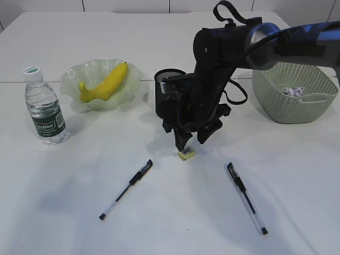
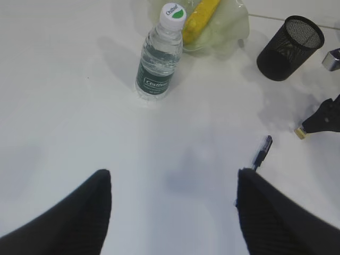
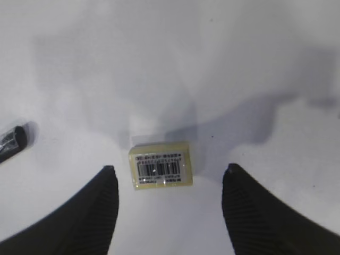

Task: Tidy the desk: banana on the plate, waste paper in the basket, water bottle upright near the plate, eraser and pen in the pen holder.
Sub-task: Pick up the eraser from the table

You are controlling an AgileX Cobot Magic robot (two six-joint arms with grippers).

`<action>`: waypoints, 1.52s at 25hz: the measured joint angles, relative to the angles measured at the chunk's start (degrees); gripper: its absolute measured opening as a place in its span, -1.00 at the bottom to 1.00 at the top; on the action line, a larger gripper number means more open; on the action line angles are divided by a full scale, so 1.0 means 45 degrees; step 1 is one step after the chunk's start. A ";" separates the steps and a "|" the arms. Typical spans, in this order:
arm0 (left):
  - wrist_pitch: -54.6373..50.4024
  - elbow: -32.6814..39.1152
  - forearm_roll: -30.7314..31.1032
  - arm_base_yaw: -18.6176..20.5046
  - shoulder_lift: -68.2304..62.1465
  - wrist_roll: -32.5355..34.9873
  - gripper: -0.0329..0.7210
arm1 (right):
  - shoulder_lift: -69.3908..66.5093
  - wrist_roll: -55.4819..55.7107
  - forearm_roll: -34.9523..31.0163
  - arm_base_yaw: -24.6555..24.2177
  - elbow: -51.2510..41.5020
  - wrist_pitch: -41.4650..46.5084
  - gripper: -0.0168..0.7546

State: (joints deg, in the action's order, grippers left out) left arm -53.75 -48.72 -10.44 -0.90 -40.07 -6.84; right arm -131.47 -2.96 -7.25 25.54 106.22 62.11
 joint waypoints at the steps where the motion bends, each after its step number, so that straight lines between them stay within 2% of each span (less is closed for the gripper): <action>1: 0.0022 0.0000 0.0000 0.0000 0.0000 0.0000 0.49 | -0.0027 0.0000 0.0000 0.0000 0.0000 0.0000 0.22; 34: 0.0121 0.0000 -0.0006 0.0000 -0.0023 0.0000 0.48 | -0.0754 -0.0048 -0.0038 0.0151 0.0077 -0.0100 0.22; 36: 0.0121 0.0000 -0.0029 0.0000 -0.0048 0.0000 0.48 | -0.0761 -0.0048 -0.0020 0.0151 0.0077 -0.0100 0.14; 38: 0.0121 0.0000 -0.0028 0.0000 -0.0098 0.0000 0.48 | -0.0761 -0.0048 0.0015 0.0151 0.0077 -0.0100 -0.06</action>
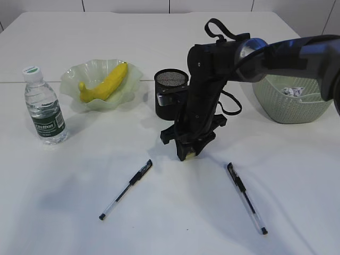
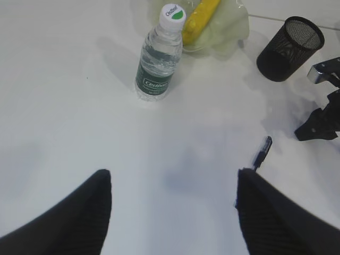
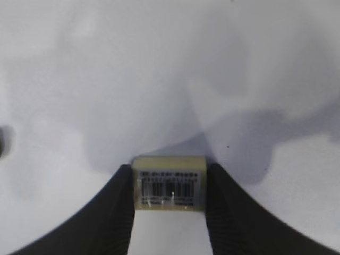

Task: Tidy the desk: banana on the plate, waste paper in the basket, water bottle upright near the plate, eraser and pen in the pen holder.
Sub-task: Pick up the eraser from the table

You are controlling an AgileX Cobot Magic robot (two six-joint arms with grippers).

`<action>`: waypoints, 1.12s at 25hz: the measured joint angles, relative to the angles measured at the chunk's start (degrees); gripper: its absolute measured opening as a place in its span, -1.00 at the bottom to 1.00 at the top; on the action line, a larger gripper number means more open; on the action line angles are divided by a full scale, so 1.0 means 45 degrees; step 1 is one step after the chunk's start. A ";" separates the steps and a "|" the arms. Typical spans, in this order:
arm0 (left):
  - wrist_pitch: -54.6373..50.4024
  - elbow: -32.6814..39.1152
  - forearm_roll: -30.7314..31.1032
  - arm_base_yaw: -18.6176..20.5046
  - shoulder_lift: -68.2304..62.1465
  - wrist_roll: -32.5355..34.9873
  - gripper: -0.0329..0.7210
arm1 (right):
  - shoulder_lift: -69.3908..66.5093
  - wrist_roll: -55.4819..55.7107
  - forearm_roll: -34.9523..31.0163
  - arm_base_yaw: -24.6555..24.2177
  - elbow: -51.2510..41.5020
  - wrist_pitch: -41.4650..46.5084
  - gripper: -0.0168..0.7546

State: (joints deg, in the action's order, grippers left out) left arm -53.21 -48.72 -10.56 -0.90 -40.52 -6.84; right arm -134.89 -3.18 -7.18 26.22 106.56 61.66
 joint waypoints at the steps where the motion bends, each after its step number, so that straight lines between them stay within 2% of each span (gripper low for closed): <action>1: 0.0000 0.0000 0.0000 0.0000 -0.0032 0.0000 0.48 | 0.0000 0.0000 0.0000 0.0000 0.0000 0.0000 -0.17; 3: 0.0000 0.0000 0.0000 0.0000 -0.0060 0.0000 0.48 | 0.0000 0.0000 -0.0030 0.0000 0.0000 0.0000 -0.30; 5: 0.0000 0.0000 -0.0005 0.0000 -0.0060 0.0000 0.48 | 0.0000 -0.0092 -0.0084 0.0000 0.0026 0.0000 -0.34; 14: 0.0076 0.0000 -0.0005 0.0000 -0.0060 0.0000 0.48 | 0.0085 -0.0163 -0.0140 0.0000 0.0026 0.0000 -0.36; 20: 0.0097 0.0000 -0.0005 0.0000 -0.0060 0.0000 0.48 | 0.1175 -0.0192 0.0239 0.0000 0.0051 0.0076 -0.36; 28: 0.0103 0.0000 -0.0005 0.0000 -0.0060 0.0000 0.48 | 0.1638 -0.0247 0.0395 0.0000 0.2021 -0.0222 -0.37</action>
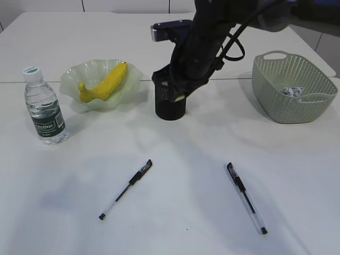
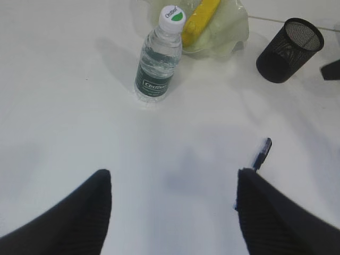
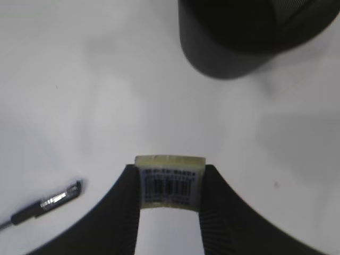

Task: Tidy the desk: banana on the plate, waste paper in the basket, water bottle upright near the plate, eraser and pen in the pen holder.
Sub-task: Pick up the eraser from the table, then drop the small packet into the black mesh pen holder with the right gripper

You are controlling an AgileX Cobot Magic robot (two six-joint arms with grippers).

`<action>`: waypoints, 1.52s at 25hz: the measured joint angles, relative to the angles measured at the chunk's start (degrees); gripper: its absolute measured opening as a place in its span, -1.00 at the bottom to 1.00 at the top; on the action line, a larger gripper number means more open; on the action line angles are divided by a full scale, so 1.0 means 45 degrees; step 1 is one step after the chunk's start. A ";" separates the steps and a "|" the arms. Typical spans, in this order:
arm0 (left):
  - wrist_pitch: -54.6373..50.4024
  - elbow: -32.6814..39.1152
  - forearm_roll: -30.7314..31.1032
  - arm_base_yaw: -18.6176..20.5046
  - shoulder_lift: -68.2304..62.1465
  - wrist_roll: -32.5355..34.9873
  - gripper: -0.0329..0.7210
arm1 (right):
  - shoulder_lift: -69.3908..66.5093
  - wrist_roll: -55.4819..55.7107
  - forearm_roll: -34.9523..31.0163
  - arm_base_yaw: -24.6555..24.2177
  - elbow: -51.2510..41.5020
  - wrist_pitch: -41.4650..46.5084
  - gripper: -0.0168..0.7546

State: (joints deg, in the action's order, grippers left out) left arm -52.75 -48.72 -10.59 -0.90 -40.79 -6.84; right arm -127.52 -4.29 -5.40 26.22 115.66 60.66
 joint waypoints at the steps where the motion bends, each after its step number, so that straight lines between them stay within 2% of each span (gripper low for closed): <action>1: 0.0000 0.0000 0.0000 0.0000 0.0000 0.0000 0.48 | 0.0000 0.0000 0.0000 0.0000 0.0248 -0.0240 -0.37; 13: 0.0000 0.0000 0.0000 0.0000 0.0000 0.0000 0.48 | -0.0115 -0.0024 0.0865 -0.0135 0.0709 -0.3201 -0.37; 20: 0.0021 0.0000 0.0000 0.0000 0.0000 0.0000 0.48 | -0.0769 -0.0054 0.1087 -0.0212 0.0709 -0.4276 -0.37; 27: 0.0048 0.0000 0.0000 0.0000 0.0000 0.0023 0.48 | -0.1139 -0.0054 0.1927 -0.0212 0.0709 -0.4819 -0.37; 38: 0.0096 0.0000 0.0000 0.0000 0.0000 0.0023 0.48 | -0.1139 -0.0054 0.2083 -0.0239 0.0709 -0.5103 0.01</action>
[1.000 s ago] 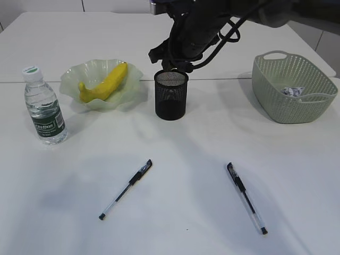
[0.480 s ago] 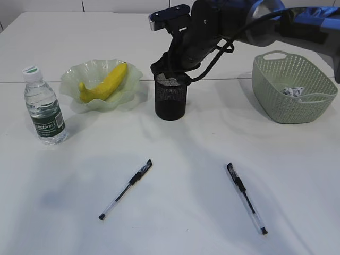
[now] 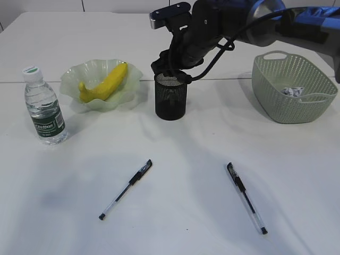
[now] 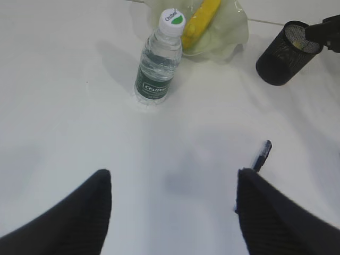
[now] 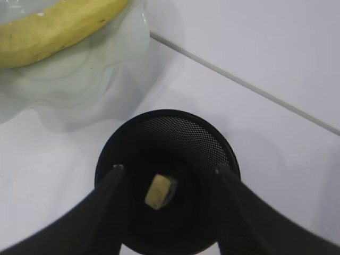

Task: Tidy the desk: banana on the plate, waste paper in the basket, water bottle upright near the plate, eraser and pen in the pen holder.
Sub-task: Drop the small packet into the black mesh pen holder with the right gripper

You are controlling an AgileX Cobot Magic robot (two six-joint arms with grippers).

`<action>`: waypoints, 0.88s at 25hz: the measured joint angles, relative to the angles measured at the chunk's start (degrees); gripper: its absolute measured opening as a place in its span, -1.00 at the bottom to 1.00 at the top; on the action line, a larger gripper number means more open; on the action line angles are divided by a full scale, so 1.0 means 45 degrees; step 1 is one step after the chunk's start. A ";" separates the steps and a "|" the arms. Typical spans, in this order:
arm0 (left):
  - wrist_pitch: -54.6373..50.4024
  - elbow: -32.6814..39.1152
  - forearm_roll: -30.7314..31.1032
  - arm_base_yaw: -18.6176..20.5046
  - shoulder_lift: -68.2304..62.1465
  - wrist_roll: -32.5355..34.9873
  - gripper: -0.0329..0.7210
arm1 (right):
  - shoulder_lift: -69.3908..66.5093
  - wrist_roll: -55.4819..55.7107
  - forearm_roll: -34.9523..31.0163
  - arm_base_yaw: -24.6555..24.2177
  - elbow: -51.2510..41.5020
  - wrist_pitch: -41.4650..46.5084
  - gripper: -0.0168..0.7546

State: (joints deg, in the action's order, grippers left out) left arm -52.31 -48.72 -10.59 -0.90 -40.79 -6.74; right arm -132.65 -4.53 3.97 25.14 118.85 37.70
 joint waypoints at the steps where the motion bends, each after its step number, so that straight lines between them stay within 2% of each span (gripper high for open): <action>1: 0.0000 0.0000 0.0000 0.0000 0.0000 0.0000 0.48 | 0.0000 0.0000 0.0000 0.0000 0.0000 0.0000 0.01; 7: 0.0000 0.0000 0.0000 0.0000 0.0000 0.0000 0.48 | 0.0000 0.0084 0.0000 0.0000 0.0077 0.0006 0.03; 11: 0.0021 0.0000 0.0000 0.0000 0.0000 0.0000 0.48 | -0.0019 0.0318 -0.0023 0.0000 0.0655 0.0980 0.03; 16: 0.0069 0.0000 0.0000 0.0000 0.0000 0.0000 0.48 | 0.0169 0.0726 -0.0042 0.0000 0.1339 0.3017 0.03; 22: 0.0094 0.0000 0.0000 0.0000 0.0000 0.0000 0.48 | 0.0968 0.1355 0.0115 0.0000 0.1442 0.6798 0.03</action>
State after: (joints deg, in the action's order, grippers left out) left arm -51.89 -48.72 -10.59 -0.90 -40.79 -6.74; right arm -128.29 1.56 4.49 25.14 125.34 68.29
